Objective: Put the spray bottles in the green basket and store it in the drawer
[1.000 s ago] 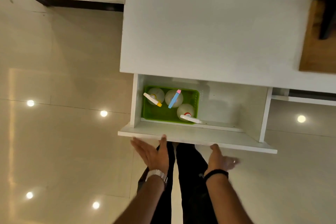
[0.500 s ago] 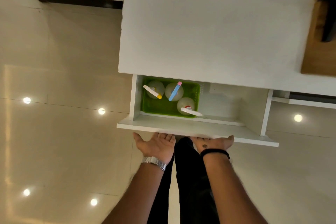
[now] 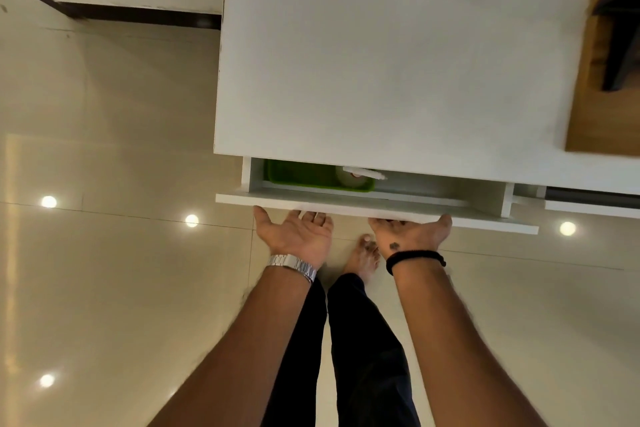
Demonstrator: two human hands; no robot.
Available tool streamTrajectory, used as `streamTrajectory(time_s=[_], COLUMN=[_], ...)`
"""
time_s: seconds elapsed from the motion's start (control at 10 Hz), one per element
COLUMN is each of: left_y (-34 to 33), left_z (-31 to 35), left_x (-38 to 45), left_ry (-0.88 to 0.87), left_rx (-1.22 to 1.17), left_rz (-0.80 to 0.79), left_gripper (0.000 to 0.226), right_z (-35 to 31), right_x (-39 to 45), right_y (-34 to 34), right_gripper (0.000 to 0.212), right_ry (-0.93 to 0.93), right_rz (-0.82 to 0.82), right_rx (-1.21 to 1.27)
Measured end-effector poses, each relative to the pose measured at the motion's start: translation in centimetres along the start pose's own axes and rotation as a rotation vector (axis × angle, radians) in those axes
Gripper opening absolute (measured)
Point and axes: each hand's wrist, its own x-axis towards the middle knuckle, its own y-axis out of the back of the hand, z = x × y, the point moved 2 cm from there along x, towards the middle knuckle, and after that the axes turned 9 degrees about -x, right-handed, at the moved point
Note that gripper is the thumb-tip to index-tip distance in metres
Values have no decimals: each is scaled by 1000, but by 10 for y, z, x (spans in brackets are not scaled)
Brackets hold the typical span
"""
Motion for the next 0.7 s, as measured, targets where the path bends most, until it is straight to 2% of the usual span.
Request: streamTrajectory(time_s=[0.3, 0.5, 0.6, 0.7], left_y=[-60, -59, -53, -51], left_z=[0, 3, 3, -2], left_x=[10, 18, 24, 19], left_ry=[-50, -79, -105, -239], left_rx=[97, 205, 392, 867], left_rz=[-150, -164, -110, 51], left_gripper=[94, 90, 85, 55], right_z=[-29, -33, -24, -12], right_x=[9, 14, 15, 6], right_y=[-49, -50, -44, -34], right_gripper=[88, 73, 66, 48], right_ry=[73, 145, 178, 321], right_rz=[-134, -124, -101, -5], right_rx=[-69, -182, -412, -956])
